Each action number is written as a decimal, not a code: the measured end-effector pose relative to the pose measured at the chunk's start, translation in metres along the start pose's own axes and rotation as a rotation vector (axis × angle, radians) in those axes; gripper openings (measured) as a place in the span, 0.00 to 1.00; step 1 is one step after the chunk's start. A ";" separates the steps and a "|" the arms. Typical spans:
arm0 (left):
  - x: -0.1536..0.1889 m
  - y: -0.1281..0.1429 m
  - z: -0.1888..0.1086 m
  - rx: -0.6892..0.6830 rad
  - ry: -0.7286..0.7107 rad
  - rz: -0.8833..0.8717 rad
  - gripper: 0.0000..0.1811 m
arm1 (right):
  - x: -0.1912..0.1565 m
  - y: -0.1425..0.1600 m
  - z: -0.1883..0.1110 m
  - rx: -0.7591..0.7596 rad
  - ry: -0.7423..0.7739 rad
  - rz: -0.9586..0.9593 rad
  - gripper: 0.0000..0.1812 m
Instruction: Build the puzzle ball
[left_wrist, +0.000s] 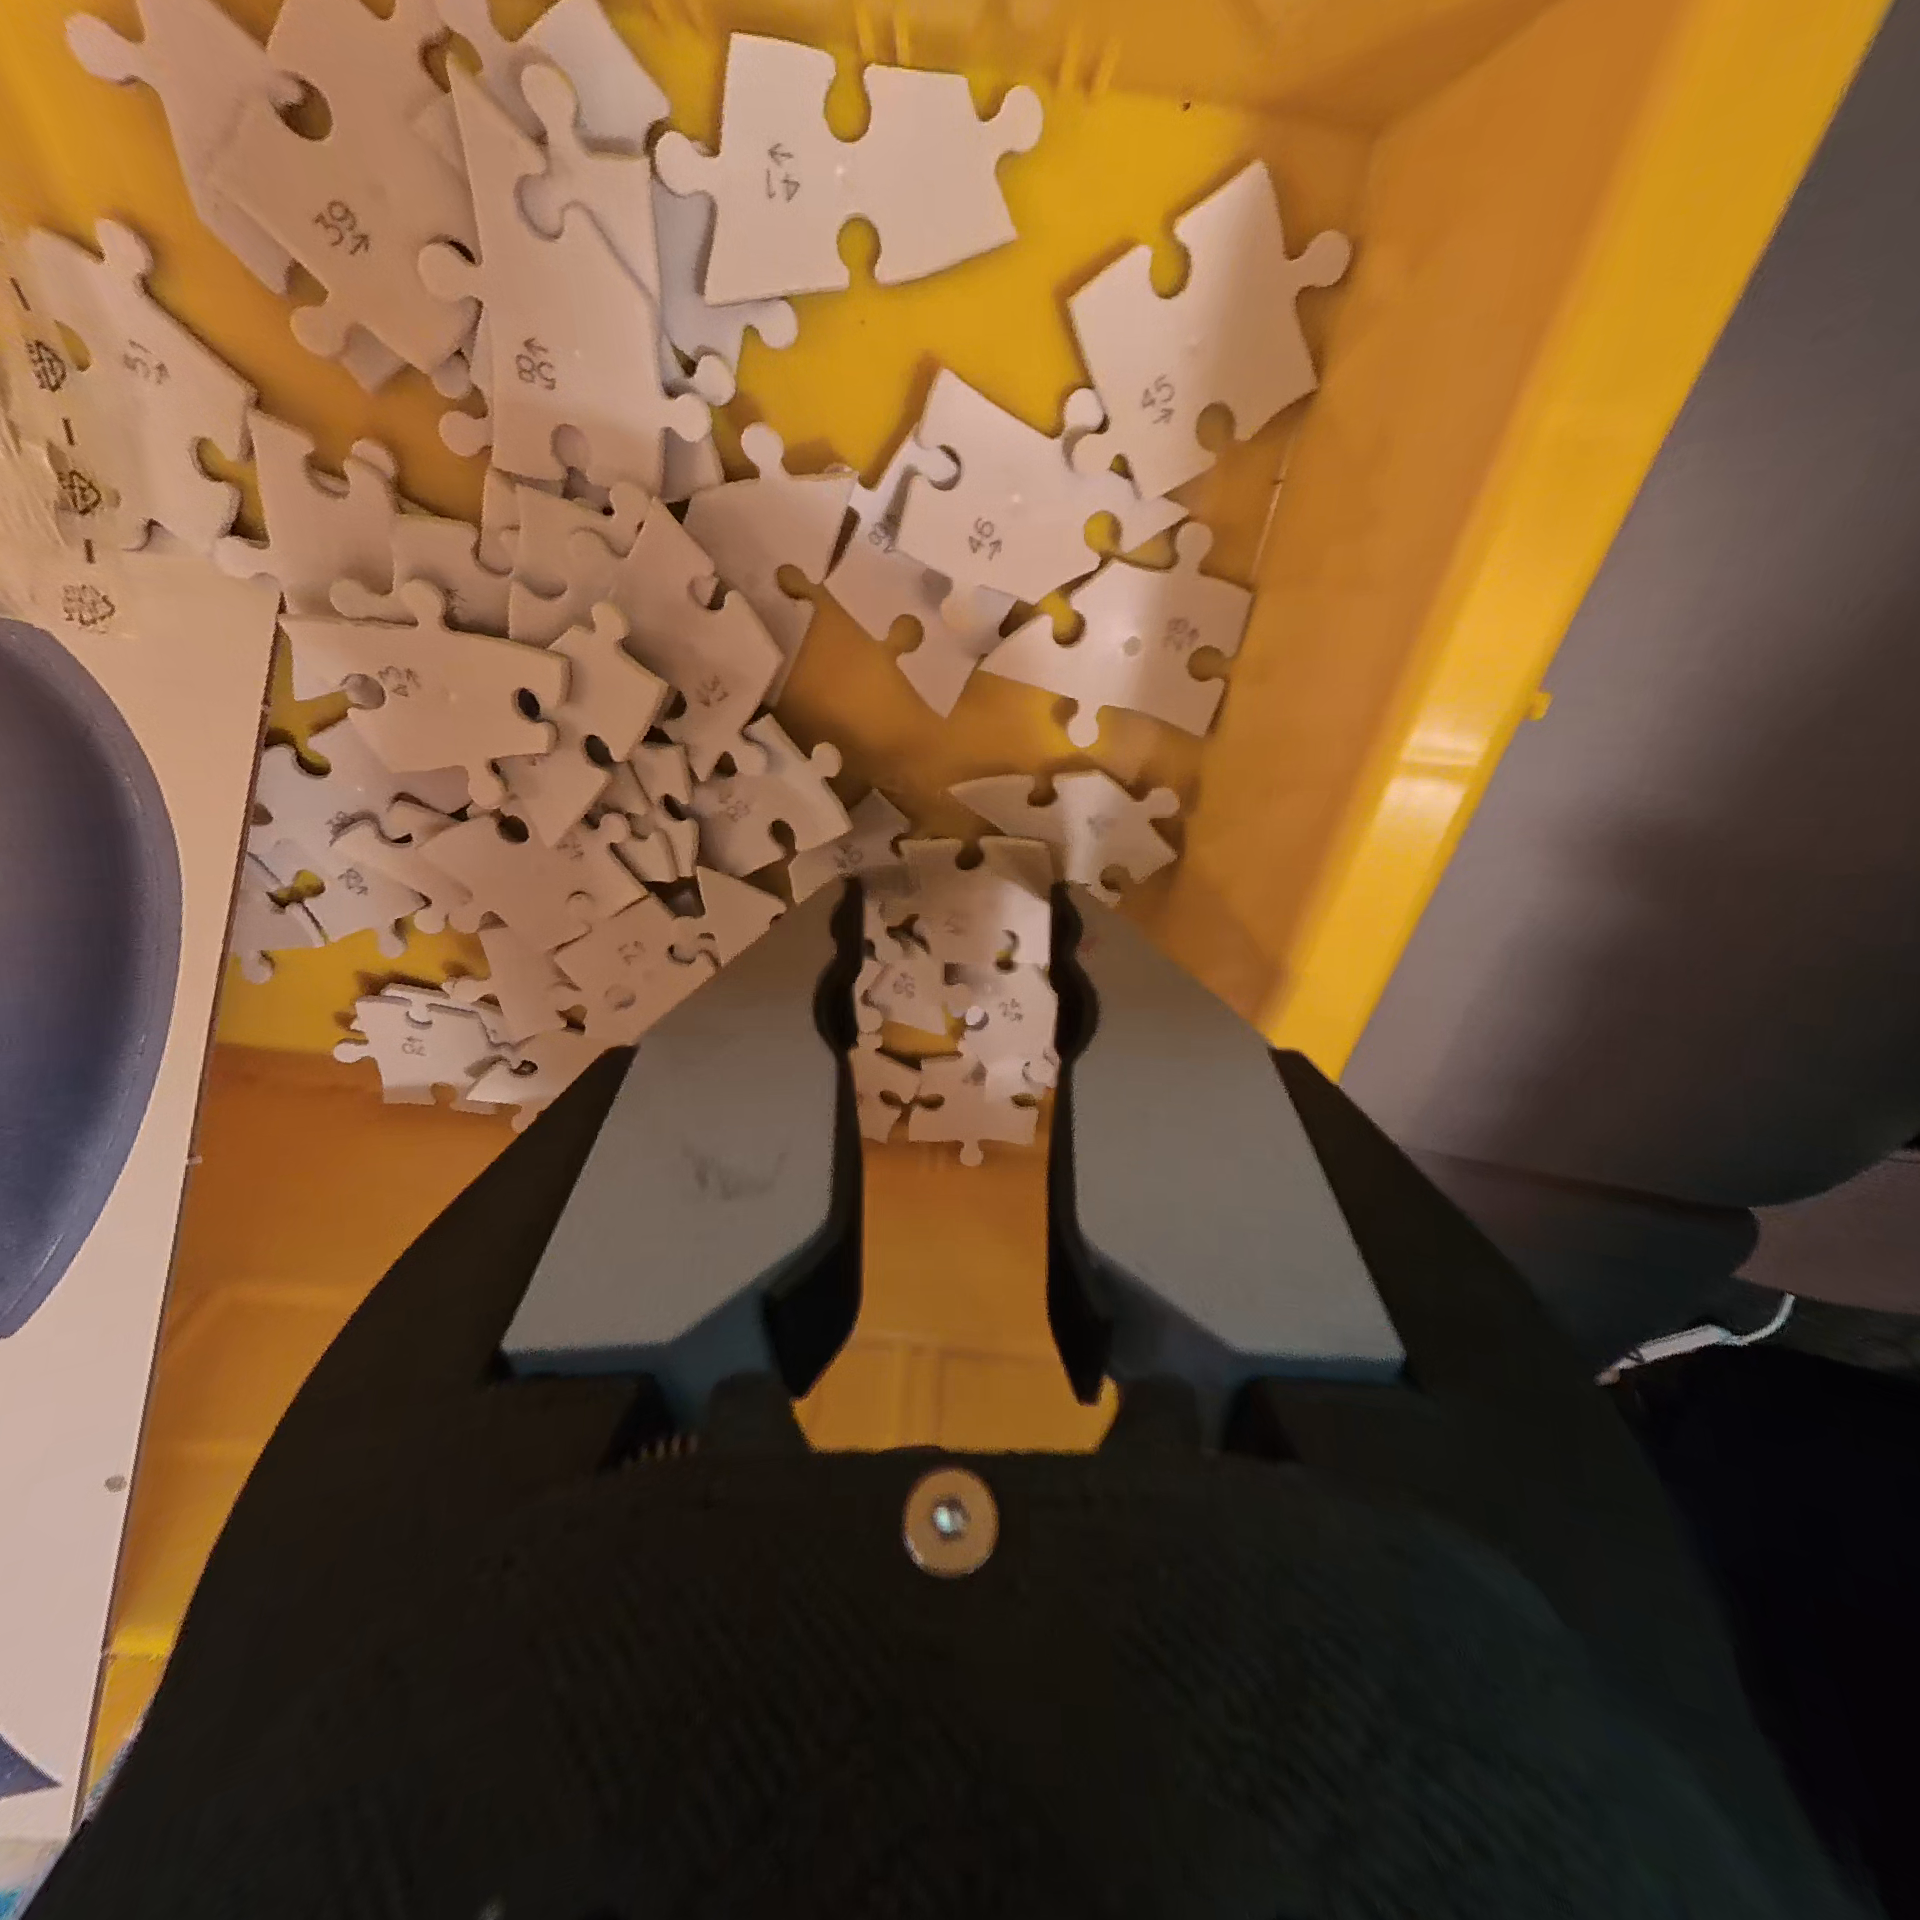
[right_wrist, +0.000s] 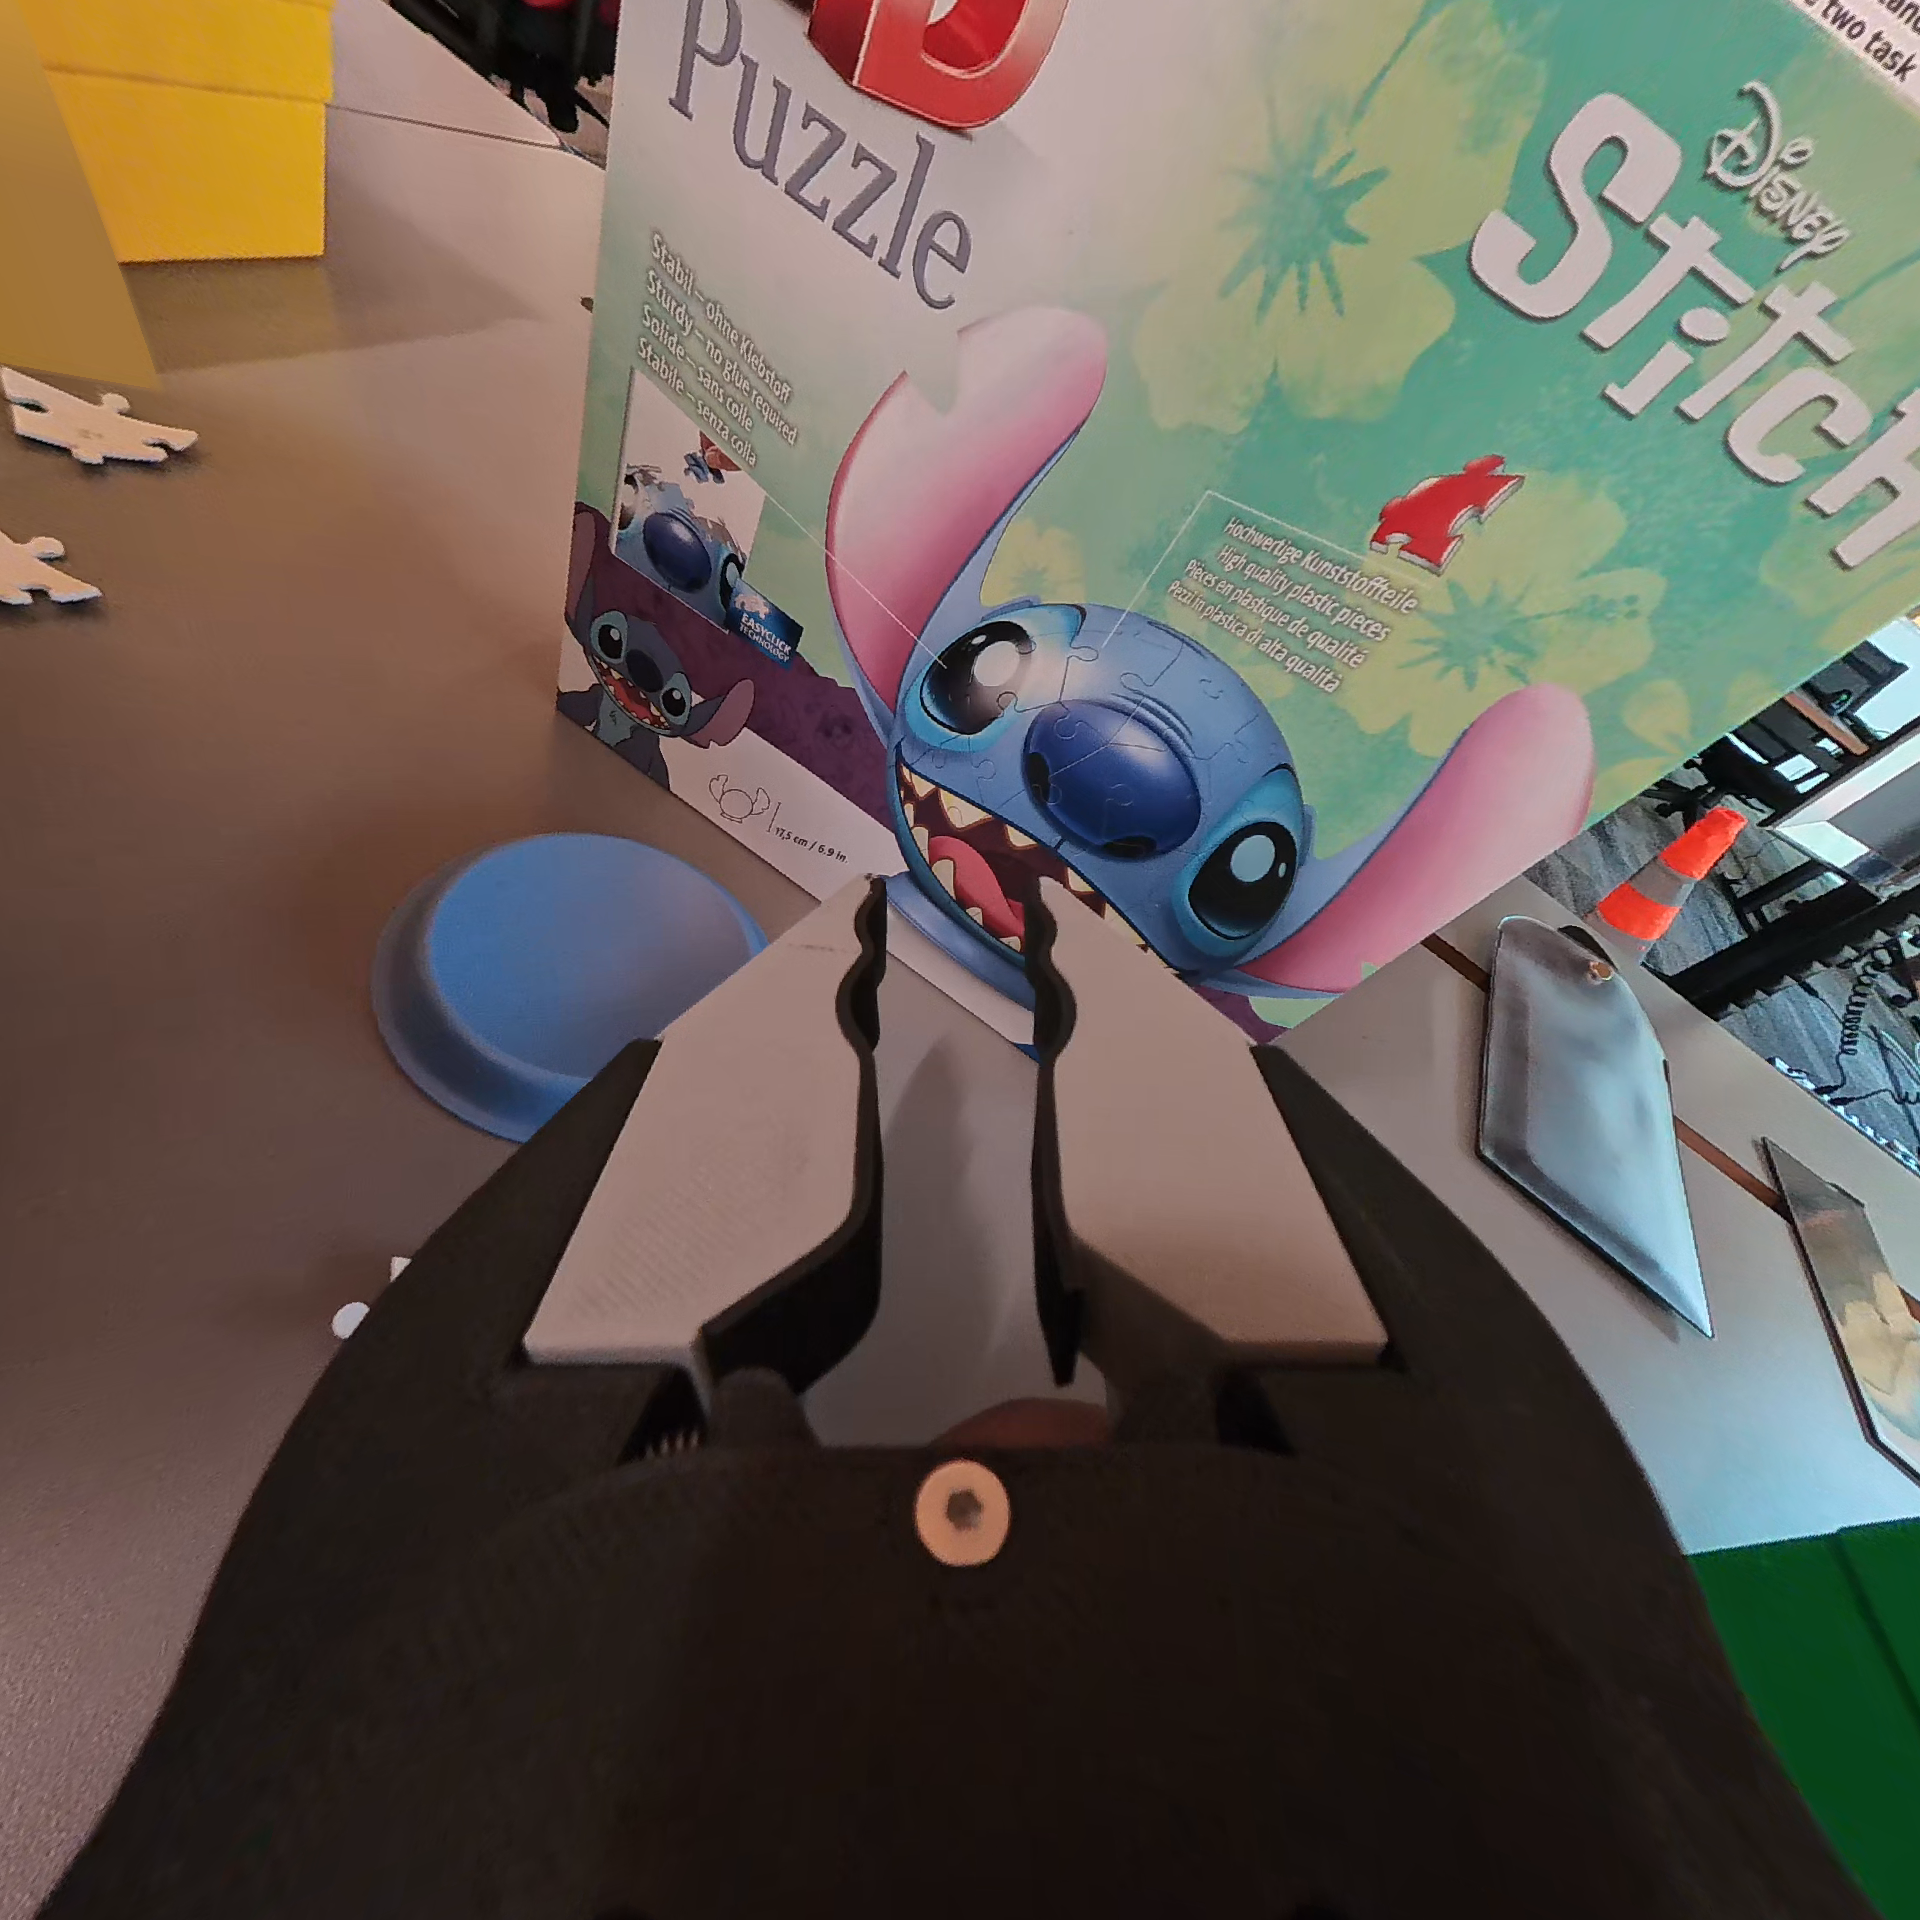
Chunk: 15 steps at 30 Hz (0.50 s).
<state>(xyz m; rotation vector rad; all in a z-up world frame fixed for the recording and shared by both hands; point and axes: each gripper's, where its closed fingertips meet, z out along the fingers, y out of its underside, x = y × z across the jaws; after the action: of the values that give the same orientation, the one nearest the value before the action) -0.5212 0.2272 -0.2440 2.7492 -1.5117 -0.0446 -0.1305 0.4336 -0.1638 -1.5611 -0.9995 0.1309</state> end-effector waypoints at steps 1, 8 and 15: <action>0.001 -0.001 0.000 0.003 0.003 0.006 0.17 | 0.000 0.000 0.000 0.000 0.000 0.000 0.13; 0.002 -0.004 0.000 0.010 0.013 0.007 0.17 | -0.001 0.000 0.000 -0.001 -0.002 0.000 0.13; -0.003 -0.010 -0.019 0.116 0.044 -0.049 0.01 | 0.001 0.000 0.000 -0.001 0.003 0.001 0.13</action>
<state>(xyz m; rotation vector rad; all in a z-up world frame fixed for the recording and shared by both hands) -0.5143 0.2349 -0.2254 2.8551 -1.4816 0.1062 -0.1297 0.4341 -0.1638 -1.5624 -0.9972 0.1287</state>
